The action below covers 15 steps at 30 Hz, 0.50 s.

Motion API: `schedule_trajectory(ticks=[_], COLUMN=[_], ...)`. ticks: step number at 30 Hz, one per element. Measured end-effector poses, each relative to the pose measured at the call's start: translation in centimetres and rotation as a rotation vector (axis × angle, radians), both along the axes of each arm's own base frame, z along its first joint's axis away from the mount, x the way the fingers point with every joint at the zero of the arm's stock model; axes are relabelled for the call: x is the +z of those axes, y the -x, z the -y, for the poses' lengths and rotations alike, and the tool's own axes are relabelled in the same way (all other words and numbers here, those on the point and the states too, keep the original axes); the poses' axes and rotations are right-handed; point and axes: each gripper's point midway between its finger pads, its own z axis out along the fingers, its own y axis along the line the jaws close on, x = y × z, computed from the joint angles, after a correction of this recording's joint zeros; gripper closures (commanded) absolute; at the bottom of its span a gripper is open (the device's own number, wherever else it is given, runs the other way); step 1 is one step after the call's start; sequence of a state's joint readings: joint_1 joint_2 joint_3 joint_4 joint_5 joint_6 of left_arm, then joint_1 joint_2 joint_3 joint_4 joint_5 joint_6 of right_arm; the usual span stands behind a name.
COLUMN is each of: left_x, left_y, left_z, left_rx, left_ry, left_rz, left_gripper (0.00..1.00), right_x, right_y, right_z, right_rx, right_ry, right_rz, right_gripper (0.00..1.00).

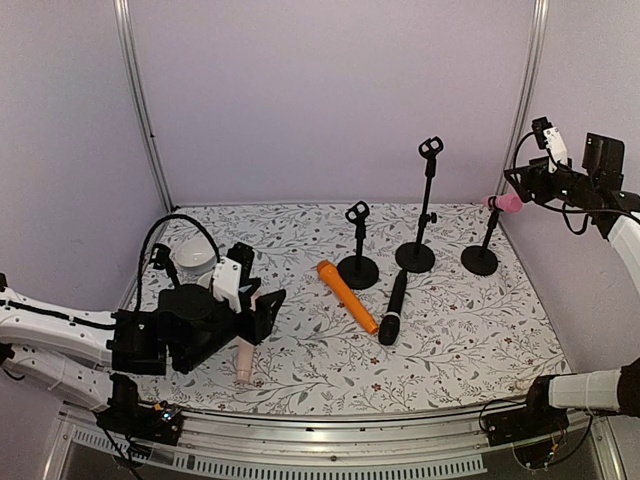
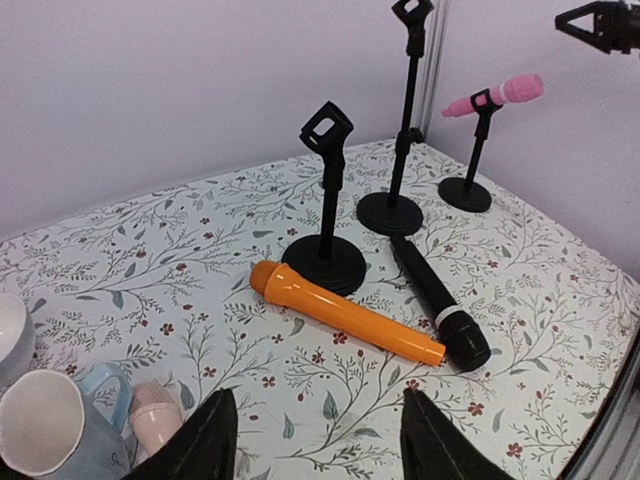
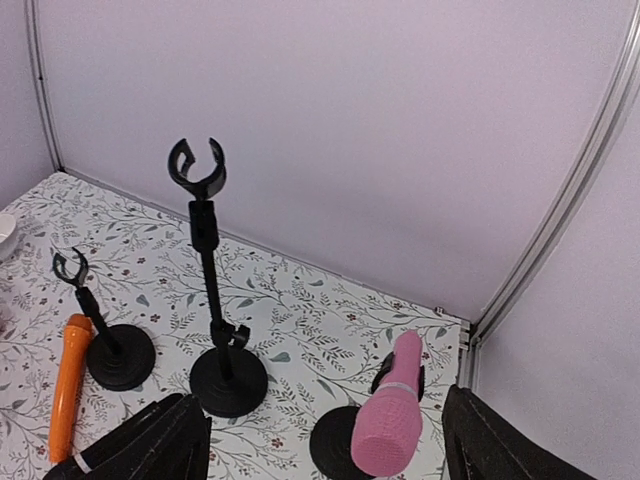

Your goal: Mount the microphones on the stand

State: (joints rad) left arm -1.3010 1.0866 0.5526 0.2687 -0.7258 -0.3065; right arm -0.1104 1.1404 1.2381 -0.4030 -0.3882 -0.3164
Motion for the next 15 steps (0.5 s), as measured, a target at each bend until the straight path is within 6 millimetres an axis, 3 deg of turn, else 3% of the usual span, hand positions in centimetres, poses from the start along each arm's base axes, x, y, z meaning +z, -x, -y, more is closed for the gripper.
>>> schedule_trajectory(ticks=[3, 6, 11, 15], left_x=[0.9, 3.0, 5.9, 6.2], left_y=[-0.3, -0.5, -1.0, -1.6], left_z=[-0.2, -0.5, -1.7, -3.4], left_rx=[0.030, 0.054, 0.094, 0.164], left_ry=[-0.014, -0.008, -0.001, -0.019], left_rz=[-0.027, -0.044, -0.069, -0.114], left_gripper=[0.42, 0.41, 0.41, 0.40], right_x=[0.4, -1.0, -5.8, -10.9], right_y=[2.0, 3.8, 6.7, 9.8], right_z=[-2.7, -7.1, -14.5, -19.5], right_rx=[0.114, 0.310, 0.623, 0.871], right_ry=[-0.028, -0.063, -0.089, -0.086], right_rz=[0.019, -0.013, -0.135, -0.240], right_gripper=[0.24, 0.25, 0.25, 0.25])
